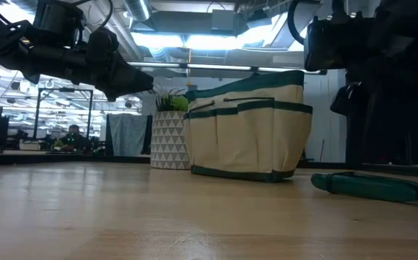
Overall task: Pick & Place Garden tools in Gardening bag
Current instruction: Put the shear scissors into the gardening bag
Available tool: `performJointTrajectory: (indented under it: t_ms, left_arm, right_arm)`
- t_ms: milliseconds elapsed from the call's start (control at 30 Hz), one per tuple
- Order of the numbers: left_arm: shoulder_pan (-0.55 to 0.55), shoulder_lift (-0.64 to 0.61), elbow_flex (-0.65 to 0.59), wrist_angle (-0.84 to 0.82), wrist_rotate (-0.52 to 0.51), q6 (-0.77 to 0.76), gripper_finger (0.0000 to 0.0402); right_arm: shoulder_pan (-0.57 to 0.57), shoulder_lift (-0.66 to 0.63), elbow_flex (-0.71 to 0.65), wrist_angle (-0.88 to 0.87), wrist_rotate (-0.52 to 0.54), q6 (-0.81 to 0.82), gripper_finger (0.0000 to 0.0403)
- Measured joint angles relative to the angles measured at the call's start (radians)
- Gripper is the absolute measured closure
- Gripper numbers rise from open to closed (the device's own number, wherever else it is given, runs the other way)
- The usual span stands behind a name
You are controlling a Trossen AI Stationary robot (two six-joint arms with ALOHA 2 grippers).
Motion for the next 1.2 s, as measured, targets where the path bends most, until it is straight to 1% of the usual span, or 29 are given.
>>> performJointTrajectory:
  t_ms: [267,600,767,1000,1100,1200]
  left_arm:
    - [0.000,0.000,0.000,0.000,0.000,0.000,0.0253]
    - [0.000,0.000,0.000,0.000,0.000,0.000,0.0253]
    - [0.000,0.000,0.000,0.000,0.000,0.000,0.0253]
    - [0.000,0.000,0.000,0.000,0.000,0.000,0.0253]
    - [0.000,0.000,0.000,0.000,0.000,0.000,0.0253]
    - [0.000,0.000,0.000,0.000,0.000,0.000,0.0253]
  right_arm:
    - [-0.004,0.075,0.000,0.075,-0.024,-0.001,0.0194]
    - [-0.004,0.077,0.000,0.081,-0.024,0.002,0.0194]
    - [-0.004,0.077,0.000,0.081,0.001,0.011,0.0194]
    - [-0.004,0.077,0.000,0.080,0.003,0.035,0.0195]
    - [-0.004,0.077,0.000,0.078,0.004,0.048,0.0205]
    - [-0.004,0.077,0.000,0.078,0.004,0.047,0.0229]
